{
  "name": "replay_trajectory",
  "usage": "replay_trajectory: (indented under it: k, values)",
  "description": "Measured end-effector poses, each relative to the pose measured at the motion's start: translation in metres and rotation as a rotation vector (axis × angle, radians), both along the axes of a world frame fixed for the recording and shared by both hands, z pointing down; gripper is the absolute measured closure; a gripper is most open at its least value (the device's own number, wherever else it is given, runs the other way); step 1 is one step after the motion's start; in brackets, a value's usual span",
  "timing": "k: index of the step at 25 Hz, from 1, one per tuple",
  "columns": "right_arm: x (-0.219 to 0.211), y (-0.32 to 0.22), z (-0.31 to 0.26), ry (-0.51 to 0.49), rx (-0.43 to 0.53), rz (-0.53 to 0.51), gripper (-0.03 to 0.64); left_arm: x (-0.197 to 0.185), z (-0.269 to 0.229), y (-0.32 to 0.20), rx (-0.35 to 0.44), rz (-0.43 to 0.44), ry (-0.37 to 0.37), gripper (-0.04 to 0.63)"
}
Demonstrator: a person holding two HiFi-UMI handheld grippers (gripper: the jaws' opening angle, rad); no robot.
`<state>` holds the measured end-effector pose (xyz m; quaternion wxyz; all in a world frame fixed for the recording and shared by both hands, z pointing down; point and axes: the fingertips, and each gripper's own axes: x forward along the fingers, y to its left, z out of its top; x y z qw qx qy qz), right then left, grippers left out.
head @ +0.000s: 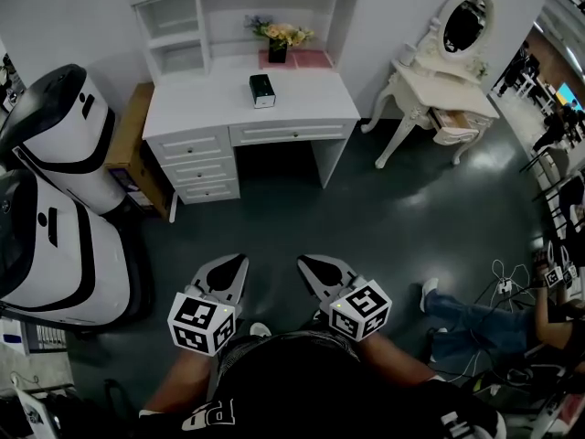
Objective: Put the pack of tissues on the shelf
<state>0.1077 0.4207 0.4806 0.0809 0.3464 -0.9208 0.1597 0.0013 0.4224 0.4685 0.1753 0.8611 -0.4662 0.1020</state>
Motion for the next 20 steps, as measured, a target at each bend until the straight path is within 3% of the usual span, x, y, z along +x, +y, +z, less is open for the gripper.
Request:
replay_trajectory:
  k: [7, 20]
  values:
    - [-0.017, 0.009, -0.001, 0.005, 0.008, 0.038, 0.607, -0.021, 0.010, 0.012, -0.029, 0.025, 0.005, 0.580]
    - [-0.037, 0.000, 0.006, 0.020, -0.005, 0.017, 0.607, -0.040, 0.021, 0.007, -0.048, 0.000, 0.023, 0.580]
